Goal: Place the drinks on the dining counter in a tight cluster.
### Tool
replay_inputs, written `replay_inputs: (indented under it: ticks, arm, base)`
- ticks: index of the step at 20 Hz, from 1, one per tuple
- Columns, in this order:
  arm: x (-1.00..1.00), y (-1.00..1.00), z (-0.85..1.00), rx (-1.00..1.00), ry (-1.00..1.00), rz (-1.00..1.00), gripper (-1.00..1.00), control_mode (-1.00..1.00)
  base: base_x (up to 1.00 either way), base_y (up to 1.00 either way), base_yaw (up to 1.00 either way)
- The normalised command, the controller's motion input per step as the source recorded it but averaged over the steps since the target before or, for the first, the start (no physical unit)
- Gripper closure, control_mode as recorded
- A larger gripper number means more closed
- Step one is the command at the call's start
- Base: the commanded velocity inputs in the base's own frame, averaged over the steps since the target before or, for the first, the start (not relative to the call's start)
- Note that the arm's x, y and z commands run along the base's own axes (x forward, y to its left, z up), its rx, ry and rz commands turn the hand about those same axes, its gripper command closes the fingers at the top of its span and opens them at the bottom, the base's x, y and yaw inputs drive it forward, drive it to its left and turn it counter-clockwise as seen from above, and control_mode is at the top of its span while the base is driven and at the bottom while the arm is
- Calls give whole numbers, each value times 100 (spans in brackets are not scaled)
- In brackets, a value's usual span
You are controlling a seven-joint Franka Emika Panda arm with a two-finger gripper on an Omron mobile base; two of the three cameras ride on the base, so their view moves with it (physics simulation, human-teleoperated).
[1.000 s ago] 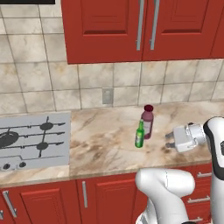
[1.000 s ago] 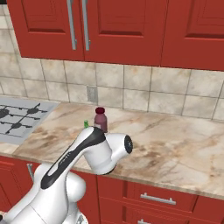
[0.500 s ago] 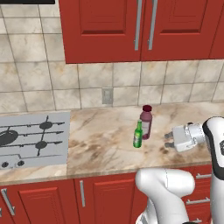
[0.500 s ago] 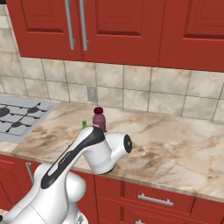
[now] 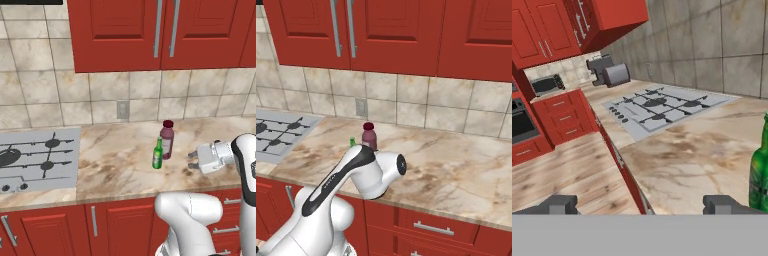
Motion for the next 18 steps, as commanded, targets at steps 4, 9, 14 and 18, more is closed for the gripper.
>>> replay_inputs:
  ticks: [4, 9, 14, 18]
  arm:
    - [0, 0, 0, 0, 0, 8, -100, -100]
    - [0, 0, 0, 0, -6, 21, -100, -100]
    - [0, 0, -6, 0, -14, 25, -100, -100]
    - [18, -1, -2, 8, -5, 16, -100, -100]
  base:
    - [0, 0, 1]
    - [0, 0, 0]
    - [0, 0, 0]
    - [0, 0, 0]
